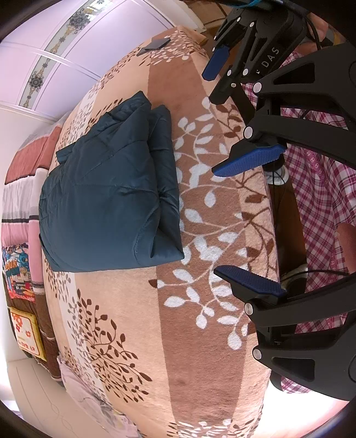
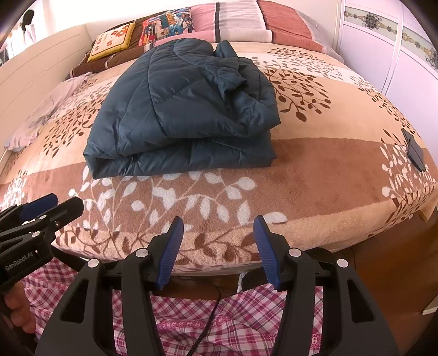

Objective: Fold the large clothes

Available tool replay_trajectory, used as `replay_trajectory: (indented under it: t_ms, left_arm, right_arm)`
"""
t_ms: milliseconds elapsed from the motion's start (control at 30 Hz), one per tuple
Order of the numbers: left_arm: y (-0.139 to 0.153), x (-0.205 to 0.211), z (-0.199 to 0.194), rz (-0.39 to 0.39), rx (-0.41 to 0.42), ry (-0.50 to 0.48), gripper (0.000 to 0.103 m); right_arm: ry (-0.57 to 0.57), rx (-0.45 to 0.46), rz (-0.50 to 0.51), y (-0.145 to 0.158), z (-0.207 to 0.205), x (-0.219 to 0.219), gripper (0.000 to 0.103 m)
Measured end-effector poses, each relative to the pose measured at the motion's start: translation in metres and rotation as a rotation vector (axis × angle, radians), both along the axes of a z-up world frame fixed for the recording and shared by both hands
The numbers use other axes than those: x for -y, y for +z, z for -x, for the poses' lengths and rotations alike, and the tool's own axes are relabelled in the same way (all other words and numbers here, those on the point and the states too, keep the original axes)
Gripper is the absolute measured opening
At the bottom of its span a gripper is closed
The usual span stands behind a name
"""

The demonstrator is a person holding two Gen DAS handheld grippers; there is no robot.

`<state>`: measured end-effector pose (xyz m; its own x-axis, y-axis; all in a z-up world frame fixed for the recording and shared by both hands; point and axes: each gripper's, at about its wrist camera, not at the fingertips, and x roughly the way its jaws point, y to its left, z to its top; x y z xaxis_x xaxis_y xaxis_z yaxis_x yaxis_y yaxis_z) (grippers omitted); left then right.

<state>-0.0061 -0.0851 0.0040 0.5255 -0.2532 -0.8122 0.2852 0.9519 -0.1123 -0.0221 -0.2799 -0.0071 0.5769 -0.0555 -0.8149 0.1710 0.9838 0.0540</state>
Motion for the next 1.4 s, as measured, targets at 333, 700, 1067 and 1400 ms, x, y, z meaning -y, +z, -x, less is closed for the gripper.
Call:
replay_trajectory:
  t_ms: [333, 700, 1067, 1400]
  left_arm:
    - [-0.0012, 0.0003, 0.0011, 0.000, -0.003, 0.000, 0.067]
    - [-0.0018, 0.0006, 0.0010, -0.001, -0.006, -0.002, 0.067]
    - [-0.0018, 0.0007, 0.0008, -0.001, -0.007, -0.002, 0.067]
    - [-0.0017, 0.0009, 0.0010, -0.001, -0.008, -0.002, 0.067]
  right_arm:
    - [0.002, -0.005, 0.001, -0.0012, 0.0007, 0.0002, 0.053]
    - [0.003, -0.004, 0.002, -0.0022, 0.0006, 0.0006, 0.053]
    - [0.013, -0.012, 0.012, -0.0047, 0.0000, 0.0005, 0.053]
    - [0.018, -0.018, 0.016, -0.0054, -0.0013, -0.0002, 0.053]
